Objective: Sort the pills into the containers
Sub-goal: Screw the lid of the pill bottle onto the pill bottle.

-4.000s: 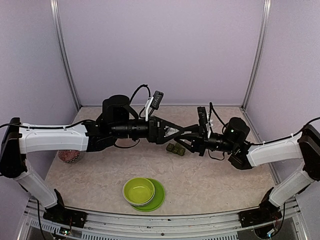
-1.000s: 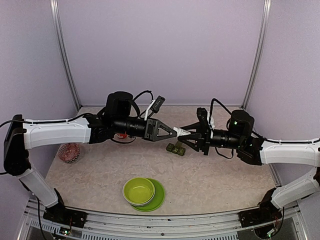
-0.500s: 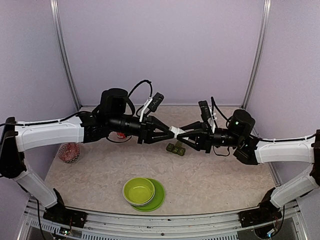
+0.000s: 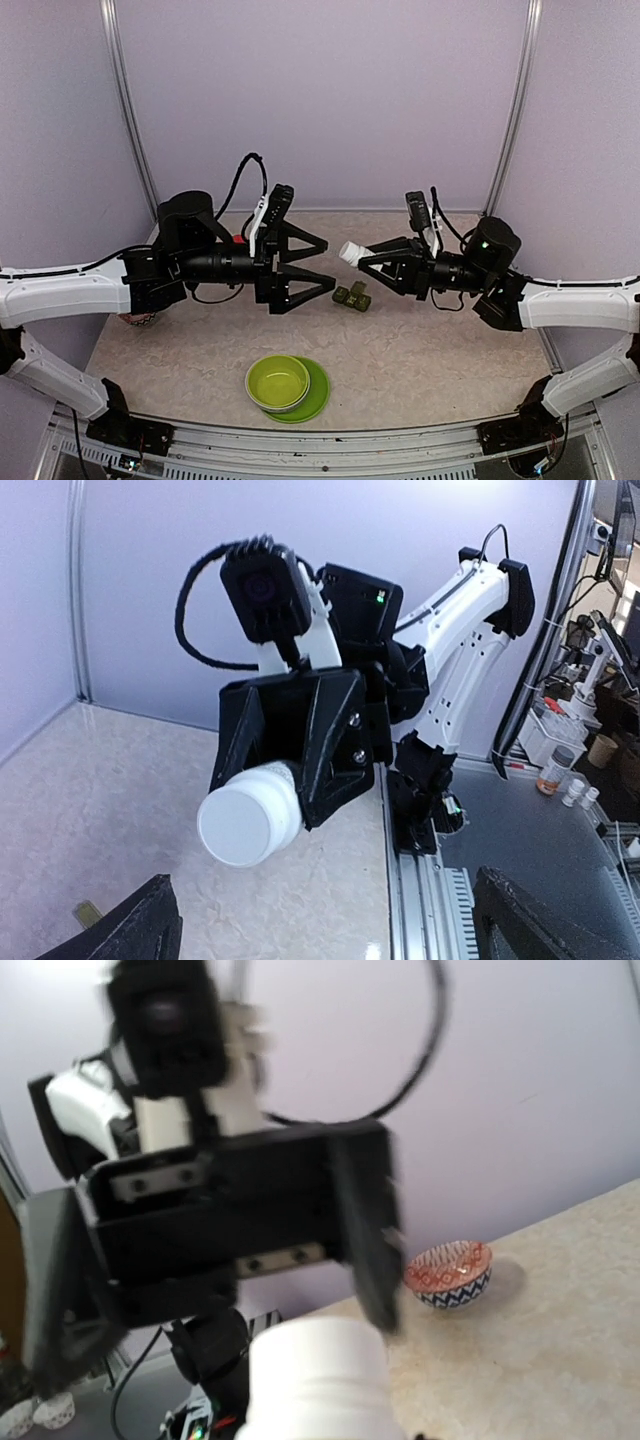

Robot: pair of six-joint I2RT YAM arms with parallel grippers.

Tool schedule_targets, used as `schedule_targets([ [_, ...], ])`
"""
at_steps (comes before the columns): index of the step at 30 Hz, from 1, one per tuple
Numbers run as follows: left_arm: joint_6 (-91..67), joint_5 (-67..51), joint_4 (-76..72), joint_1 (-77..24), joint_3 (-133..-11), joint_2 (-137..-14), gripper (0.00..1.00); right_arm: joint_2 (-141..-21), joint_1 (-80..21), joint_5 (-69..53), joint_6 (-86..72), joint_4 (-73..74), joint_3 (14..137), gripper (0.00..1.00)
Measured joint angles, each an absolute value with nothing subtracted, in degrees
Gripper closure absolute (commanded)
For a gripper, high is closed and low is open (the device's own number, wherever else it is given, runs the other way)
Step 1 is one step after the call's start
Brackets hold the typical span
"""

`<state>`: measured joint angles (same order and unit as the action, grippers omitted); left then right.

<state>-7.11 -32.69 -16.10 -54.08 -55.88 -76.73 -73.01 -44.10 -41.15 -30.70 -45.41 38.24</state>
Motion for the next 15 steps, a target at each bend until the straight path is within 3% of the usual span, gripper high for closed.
schedule_targets([
  [7,-11.00,-26.41,-16.53,-53.23,-59.77,-77.73,0.02,-72.77,-44.14,-38.33,-27.27,-42.09,38.61,0.84],
  [15,-25.34,-29.82,-9.06,-49.39,-67.99,-87.79,0.20,-68.66,-44.58,-31.83,-10.35,-29.76,40.07,0.84],
])
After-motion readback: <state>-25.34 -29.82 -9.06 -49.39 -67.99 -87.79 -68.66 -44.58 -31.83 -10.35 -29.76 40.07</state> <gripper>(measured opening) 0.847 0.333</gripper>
